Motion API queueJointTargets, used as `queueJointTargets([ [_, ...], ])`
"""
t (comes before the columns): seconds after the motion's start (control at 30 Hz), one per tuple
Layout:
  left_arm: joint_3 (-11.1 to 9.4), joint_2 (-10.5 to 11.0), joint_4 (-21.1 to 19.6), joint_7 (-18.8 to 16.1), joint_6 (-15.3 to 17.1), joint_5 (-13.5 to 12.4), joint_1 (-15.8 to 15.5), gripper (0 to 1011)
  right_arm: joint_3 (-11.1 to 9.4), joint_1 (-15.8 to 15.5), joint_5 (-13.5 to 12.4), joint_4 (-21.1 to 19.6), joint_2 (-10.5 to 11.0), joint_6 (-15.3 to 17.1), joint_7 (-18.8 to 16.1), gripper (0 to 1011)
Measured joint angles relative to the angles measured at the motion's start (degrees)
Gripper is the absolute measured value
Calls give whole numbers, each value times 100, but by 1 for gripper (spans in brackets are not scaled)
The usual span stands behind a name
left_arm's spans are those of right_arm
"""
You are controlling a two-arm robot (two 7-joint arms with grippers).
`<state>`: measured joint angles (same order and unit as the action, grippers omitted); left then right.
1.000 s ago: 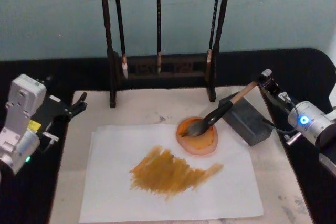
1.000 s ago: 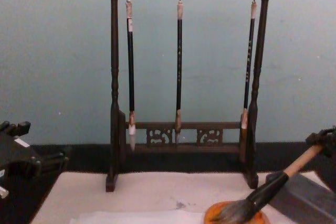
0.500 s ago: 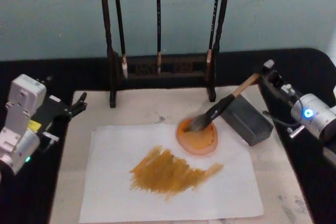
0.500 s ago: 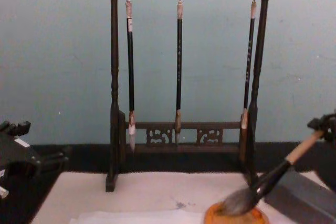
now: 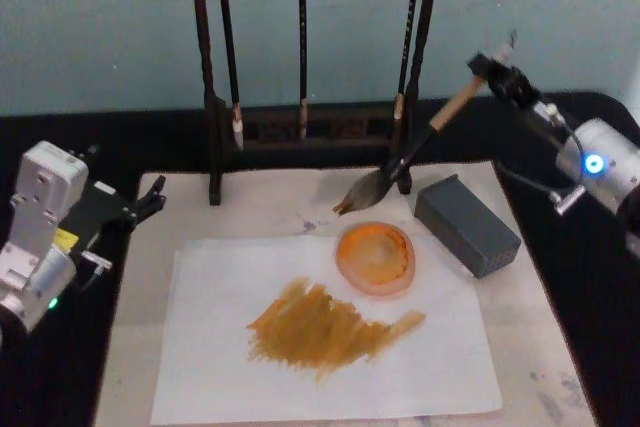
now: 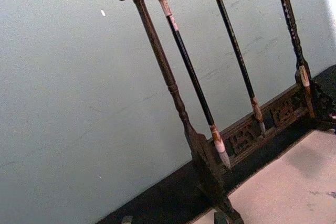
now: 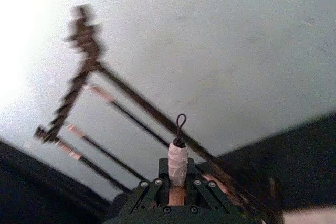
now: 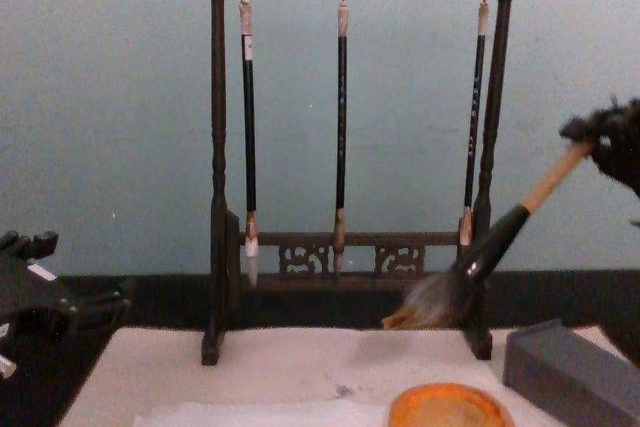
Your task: Pick up the brush from the inkstone, write on the paper, then place the brush back to its original position.
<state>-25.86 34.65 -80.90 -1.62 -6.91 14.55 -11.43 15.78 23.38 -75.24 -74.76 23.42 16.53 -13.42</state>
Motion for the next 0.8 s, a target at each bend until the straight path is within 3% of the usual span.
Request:
queueJointTargets([
  [0.23, 0, 0, 0, 0, 0, 0, 0, 1009, 430, 238, 602, -458, 327, -229, -193, 169],
  [0.4, 0, 0, 0, 0, 0, 0, 0, 1009, 641, 292, 823, -847, 517, -368, -361, 169],
  [0.6, 0, 0, 0, 0, 0, 0, 0, 1010, 773, 211, 858, -1284, 734, -382, -485, 169],
  [0.8, 0, 0, 0, 0, 0, 0, 0, 1010, 1005, -31, 1220, -1851, 1147, -527, -613, 169],
])
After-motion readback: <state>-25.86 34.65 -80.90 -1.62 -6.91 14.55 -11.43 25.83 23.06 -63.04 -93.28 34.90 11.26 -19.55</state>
